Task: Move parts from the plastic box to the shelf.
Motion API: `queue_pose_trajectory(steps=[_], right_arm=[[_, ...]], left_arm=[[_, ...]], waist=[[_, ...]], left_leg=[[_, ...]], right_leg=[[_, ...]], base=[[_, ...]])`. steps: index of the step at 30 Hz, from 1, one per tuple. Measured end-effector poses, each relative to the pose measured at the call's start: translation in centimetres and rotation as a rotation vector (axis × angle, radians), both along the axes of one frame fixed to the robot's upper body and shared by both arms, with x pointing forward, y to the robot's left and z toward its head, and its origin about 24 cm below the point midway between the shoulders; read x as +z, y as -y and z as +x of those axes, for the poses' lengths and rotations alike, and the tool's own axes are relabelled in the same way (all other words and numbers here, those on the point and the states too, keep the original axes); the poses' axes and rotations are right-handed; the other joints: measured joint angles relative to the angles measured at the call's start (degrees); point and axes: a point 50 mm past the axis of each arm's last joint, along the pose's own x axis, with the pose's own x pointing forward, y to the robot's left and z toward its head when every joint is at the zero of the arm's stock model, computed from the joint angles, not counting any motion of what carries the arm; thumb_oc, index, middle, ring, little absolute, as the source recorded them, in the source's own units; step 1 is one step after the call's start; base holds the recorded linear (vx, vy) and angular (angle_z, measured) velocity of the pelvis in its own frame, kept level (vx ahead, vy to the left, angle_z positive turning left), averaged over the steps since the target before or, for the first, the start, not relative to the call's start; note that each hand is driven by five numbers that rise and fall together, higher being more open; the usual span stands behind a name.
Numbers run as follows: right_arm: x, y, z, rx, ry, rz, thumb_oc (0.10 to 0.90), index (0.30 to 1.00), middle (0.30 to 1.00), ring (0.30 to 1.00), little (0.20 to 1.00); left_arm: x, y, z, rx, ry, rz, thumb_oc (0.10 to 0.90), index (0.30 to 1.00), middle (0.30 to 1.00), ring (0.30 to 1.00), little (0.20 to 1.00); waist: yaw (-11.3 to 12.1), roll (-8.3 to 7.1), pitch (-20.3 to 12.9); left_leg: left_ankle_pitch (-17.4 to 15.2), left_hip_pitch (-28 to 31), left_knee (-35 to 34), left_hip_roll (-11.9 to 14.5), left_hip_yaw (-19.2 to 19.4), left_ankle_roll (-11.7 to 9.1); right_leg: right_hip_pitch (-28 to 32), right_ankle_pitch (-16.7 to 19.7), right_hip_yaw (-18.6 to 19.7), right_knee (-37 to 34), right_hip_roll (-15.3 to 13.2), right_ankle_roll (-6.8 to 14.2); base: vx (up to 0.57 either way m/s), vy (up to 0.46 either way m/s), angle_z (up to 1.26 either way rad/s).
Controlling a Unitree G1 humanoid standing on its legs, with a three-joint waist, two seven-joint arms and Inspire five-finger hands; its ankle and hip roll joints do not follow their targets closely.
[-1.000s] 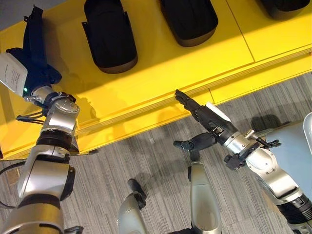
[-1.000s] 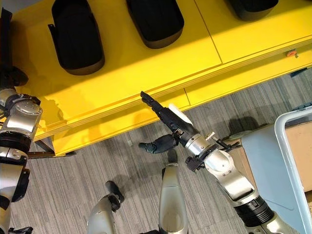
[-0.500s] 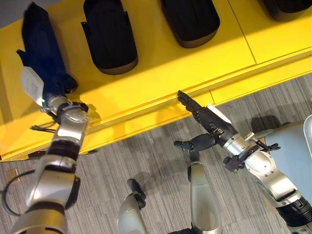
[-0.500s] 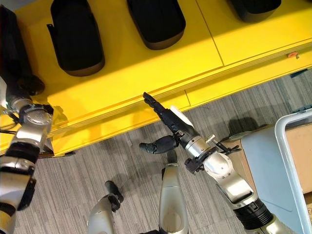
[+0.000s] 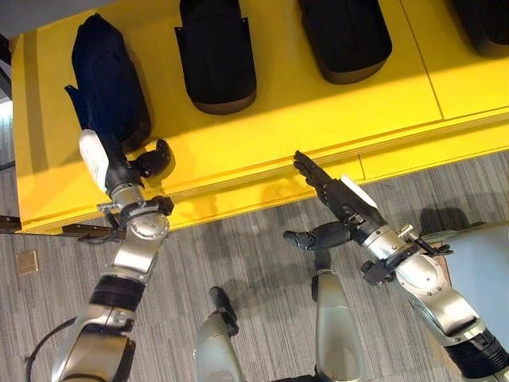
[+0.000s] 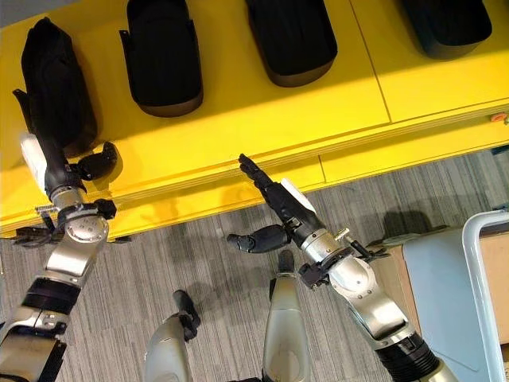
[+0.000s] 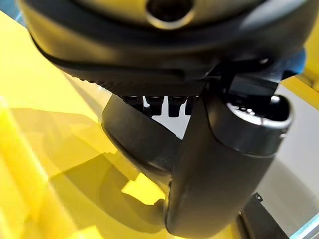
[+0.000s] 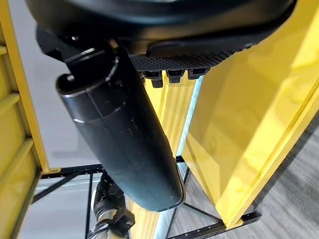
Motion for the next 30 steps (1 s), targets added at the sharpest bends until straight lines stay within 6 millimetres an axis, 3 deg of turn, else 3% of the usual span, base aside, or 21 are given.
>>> queue_pose_trajectory(steps=[8, 11, 13, 14, 15, 30], right_arm=[[0.1, 0.0, 0.0, 0.000, 0.006, -0.001, 0.900, 1.000, 1.000, 1.000, 1.000], [0.3, 0.2, 0.1, 0.000, 0.012, -0.017, 0.900, 1.000, 1.000, 1.000, 1.000], [1.3, 0.3, 0.4, 0.021, 0.046, -0.059, 0.900, 1.000, 1.000, 1.000, 1.000], [1.6, 0.4, 0.5, 0.024, 0.058, -0.071, 0.900, 1.000, 1.000, 1.000, 1.000], [1.5, 1.0, 0.4, 0.014, 0.045, -0.102, 0.900, 1.000, 1.000, 1.000, 1.000], [1.6, 1.4, 0.4, 0.026, 0.024, -0.137, 0.900, 1.000, 1.000, 1.000, 1.000]], left_arm=[[-0.2, -0.3, 0.2, 0.016, -0.015, 0.031, 0.900, 1.000, 1.000, 1.000, 1.000], [0.2, -1.0, 0.8, 0.057, -0.028, 0.044, 0.900, 1.000, 1.000, 1.000, 1.000], [2.3, -4.2, 2.5, 0.209, -0.105, 0.104, 0.900, 1.000, 1.000, 1.000, 1.000], [2.1, -6.7, 2.0, 0.325, -0.172, 0.106, 0.900, 1.000, 1.000, 1.000, 1.000], [2.2, -7.6, 1.8, 0.367, -0.187, 0.077, 0.900, 1.000, 1.000, 1.000, 1.000], [2.4, -8.8, 2.0, 0.467, -0.270, 0.054, 0.900, 1.000, 1.000, 1.000, 1.000]], waist=[[-0.47, 0.17, -0.03], [-1.03, 1.01, -0.09], [-2.10, 1.55, -0.14], [-4.04, 1.86, -0.15], [-4.60, 2.56, -0.17], [-5.48, 3.04, -0.15]], left_leg=[[-0.01, 0.19, 0.07, 0.00, -0.38, 0.02], [-0.02, 0.30, 0.13, -0.21, -0.32, 0.03], [-0.39, 0.54, 0.12, -0.52, 0.69, 0.61], [-0.22, 0.53, 0.02, -0.57, 0.96, 0.41], [-0.04, 0.89, -0.09, -0.55, 1.28, 0.14], [-0.09, 1.09, -0.18, -0.48, 2.13, -0.01]], right_leg=[[0.62, 0.04, -0.37, -0.23, -0.13, -0.06], [0.64, 0.12, -0.24, -0.42, -0.37, -0.07], [0.62, 0.55, 0.44, -1.08, -0.60, 0.44], [0.64, 0.94, 0.57, -1.91, -0.56, 0.47], [0.73, 1.29, 0.85, -1.77, -0.48, 0.35], [-0.73, 0.70, 1.87, -0.31, -0.10, 0.22]], base=[[0.01, 0.027, 0.02], [0.02, 0.121, 0.00], [0.03, 0.141, -0.11], [0.06, 0.165, -0.15], [0.05, 0.117, -0.11], [0.02, 0.017, -0.03]])
